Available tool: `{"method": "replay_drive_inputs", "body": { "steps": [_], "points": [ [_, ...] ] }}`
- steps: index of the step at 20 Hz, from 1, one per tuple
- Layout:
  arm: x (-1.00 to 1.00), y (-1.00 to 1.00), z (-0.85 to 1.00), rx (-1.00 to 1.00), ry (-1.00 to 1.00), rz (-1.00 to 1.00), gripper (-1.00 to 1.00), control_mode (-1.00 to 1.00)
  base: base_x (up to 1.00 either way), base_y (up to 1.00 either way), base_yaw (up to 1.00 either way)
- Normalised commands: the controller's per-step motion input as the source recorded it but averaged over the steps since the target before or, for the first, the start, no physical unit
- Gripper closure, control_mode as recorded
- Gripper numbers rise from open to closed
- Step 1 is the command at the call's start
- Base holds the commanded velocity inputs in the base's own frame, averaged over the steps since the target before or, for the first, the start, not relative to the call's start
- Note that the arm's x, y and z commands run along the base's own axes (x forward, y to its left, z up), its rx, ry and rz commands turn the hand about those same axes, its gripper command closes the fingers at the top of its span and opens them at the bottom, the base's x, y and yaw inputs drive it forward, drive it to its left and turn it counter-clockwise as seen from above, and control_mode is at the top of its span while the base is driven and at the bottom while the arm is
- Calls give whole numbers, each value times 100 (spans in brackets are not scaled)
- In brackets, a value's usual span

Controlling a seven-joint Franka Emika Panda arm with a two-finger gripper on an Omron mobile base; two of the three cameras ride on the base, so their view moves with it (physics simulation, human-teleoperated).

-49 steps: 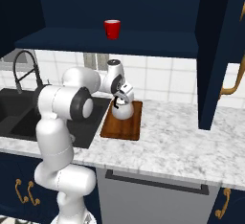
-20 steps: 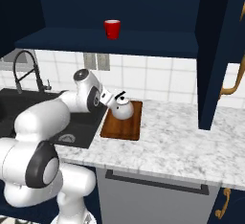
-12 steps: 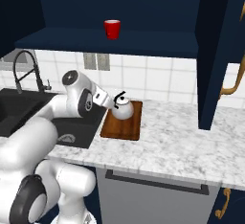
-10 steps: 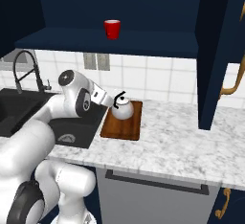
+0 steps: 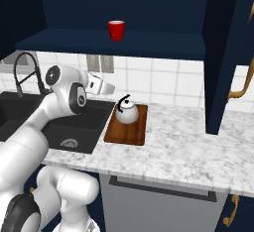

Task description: Pick the kettle from the counter and place it on the tray. Then pick the mug from the cabinet and place it on the tray. Then close the cabinet doors.

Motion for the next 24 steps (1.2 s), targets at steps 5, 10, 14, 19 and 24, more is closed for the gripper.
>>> {"method": "replay_drive_inputs", "body": {
  "steps": [5, 10, 14, 19, 24],
  "points": [
    [-8, 1, 68, -20, -17, 9, -100, -100, 0, 0, 0],
    [-37, 4, 58, -6, -16, 1, -100, -100, 0, 0, 0],
    [-32, 4, 69, -8, -15, 0, -100, -100, 0, 0, 0],
    [-11, 13, 42, -3, -6, 1, -100, -100, 0, 0, 0],
    [0, 4, 1, 0, 1, 0, -100, -100, 0, 0, 0]
  ]
}}
